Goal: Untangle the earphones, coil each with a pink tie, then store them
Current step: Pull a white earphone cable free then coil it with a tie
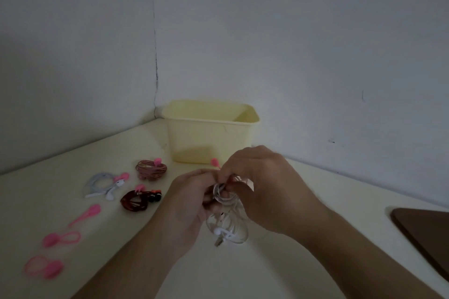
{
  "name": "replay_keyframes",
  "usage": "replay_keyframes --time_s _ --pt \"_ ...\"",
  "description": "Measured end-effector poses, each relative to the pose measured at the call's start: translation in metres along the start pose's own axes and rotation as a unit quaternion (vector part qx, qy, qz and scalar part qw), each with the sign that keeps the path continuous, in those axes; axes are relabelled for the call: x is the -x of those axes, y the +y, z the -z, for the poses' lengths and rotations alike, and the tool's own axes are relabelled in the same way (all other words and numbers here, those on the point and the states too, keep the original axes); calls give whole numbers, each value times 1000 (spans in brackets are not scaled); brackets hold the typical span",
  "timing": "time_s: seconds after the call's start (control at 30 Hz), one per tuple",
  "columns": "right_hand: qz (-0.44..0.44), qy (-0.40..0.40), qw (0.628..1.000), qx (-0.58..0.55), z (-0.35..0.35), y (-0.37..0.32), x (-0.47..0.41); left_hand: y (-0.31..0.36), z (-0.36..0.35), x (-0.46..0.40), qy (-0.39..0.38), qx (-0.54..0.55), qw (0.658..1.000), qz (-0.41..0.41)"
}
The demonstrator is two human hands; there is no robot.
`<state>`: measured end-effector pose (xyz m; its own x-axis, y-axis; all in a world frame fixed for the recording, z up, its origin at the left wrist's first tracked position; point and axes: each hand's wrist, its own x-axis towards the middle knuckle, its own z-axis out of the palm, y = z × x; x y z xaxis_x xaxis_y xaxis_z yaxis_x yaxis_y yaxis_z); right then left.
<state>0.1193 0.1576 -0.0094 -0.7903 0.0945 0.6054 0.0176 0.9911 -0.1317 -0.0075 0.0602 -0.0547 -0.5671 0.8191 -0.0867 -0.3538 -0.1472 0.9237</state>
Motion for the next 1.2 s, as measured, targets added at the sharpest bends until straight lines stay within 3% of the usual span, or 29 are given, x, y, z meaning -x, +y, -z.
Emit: replay_keyframes --time_s 0.2,0.5,0.77,0.87,1.03,1.2 --pt "34 -6 998 53 -7 1 1 0 2 -1 5 8 1000 -6" --pt "-46 92 994 -39 -21 -3 6 0 2 1 23 21 999 -31" --pt "-93 119 987 -62 -21 -9 6 0 2 -1 37 40 998 -38" --pt "-165 133 970 -120 -20 -14 5 -1 2 -2 32 65 997 -41" --pt "-318 138 904 -249 -20 -19 3 1 0 -2 30 97 993 -51" --pt "-313 147 917 -199 -21 -22 3 0 -1 -1 27 93 994 -56"
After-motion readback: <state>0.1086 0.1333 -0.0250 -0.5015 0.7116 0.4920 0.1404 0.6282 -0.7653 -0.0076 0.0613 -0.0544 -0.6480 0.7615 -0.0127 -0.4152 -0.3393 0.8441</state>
